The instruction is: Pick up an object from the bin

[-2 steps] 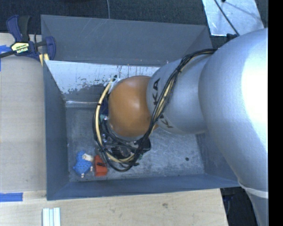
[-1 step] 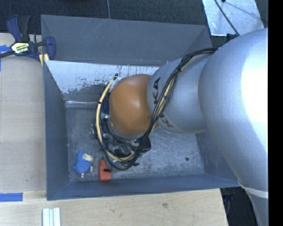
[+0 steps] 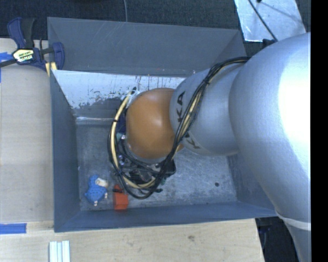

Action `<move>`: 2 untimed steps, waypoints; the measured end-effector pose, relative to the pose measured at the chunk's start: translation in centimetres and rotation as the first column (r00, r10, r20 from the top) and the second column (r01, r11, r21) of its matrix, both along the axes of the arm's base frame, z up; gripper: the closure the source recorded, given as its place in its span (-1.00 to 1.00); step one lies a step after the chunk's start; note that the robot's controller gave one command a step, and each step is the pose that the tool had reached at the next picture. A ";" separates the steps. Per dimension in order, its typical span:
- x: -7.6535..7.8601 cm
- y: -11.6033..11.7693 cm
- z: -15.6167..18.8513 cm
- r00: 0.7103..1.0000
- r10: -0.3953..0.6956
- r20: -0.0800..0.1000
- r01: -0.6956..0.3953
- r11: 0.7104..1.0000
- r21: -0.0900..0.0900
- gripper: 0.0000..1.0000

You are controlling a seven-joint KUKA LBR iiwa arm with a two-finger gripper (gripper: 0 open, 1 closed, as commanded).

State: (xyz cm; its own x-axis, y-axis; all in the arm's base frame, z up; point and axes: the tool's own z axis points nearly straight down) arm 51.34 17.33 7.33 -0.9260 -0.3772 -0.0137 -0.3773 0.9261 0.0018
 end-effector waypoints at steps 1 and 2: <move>0.5 -0.1 0.2 1.000 -0.004 0.017 0.004 1.000 0.003 -1.00; 4.1 -0.2 -0.3 0.979 0.205 -0.010 -0.205 0.979 -0.003 -1.00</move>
Offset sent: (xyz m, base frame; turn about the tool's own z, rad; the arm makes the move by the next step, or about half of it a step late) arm 0.0000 0.0000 0.0000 0.0000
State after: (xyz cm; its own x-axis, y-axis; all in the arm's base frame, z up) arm 55.43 17.11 7.06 -0.8289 -0.5594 -0.0033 -0.5594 0.8289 0.0030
